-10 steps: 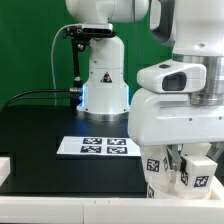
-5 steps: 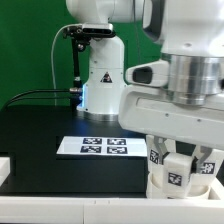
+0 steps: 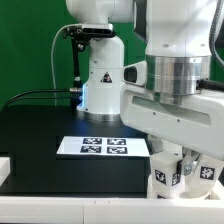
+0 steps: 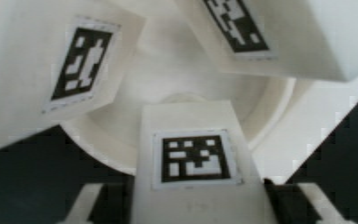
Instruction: Assemble stool
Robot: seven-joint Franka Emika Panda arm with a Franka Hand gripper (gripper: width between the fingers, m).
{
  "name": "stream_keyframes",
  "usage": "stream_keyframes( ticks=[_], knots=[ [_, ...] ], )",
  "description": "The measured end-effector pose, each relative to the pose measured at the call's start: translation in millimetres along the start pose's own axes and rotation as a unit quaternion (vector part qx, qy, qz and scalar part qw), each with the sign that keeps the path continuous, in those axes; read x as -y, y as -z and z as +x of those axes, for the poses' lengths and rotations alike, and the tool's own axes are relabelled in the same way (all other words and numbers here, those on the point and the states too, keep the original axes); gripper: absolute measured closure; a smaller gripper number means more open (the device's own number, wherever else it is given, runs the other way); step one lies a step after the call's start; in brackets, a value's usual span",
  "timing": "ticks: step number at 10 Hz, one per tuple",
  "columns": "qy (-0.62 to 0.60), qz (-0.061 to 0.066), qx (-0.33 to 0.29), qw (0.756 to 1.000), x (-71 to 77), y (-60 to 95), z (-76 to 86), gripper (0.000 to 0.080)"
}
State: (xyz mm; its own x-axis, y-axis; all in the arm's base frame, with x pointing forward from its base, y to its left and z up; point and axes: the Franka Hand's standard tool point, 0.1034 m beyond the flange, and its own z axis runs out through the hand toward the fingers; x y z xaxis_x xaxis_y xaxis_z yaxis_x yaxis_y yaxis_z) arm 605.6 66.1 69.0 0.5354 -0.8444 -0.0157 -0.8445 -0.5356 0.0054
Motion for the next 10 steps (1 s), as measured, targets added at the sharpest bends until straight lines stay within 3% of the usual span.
stream_keyframes(
  ticks=[2,3,4,6,7,10],
  knots=[
    [-0.006,-0.001,0.0,1.0,-0.7,0.0,0.4,0.0465],
    [-0.004,-0.001,-0.001,1.0,-0.5,0.5,0.6,0.0284],
    [0.009,0.009,0.001,1.0,-0.1,10.8,4.5,0.0193],
    [0.022,0.041,0.009,0.999,-6.0,53.2,25.0,0.0157],
    [0.021,0.046,0.007,0.999,-6.3,60.1,29.6,0.0152],
    [0.023,0.043,0.008,0.999,-6.4,56.2,27.1,0.0151]
  ],
)
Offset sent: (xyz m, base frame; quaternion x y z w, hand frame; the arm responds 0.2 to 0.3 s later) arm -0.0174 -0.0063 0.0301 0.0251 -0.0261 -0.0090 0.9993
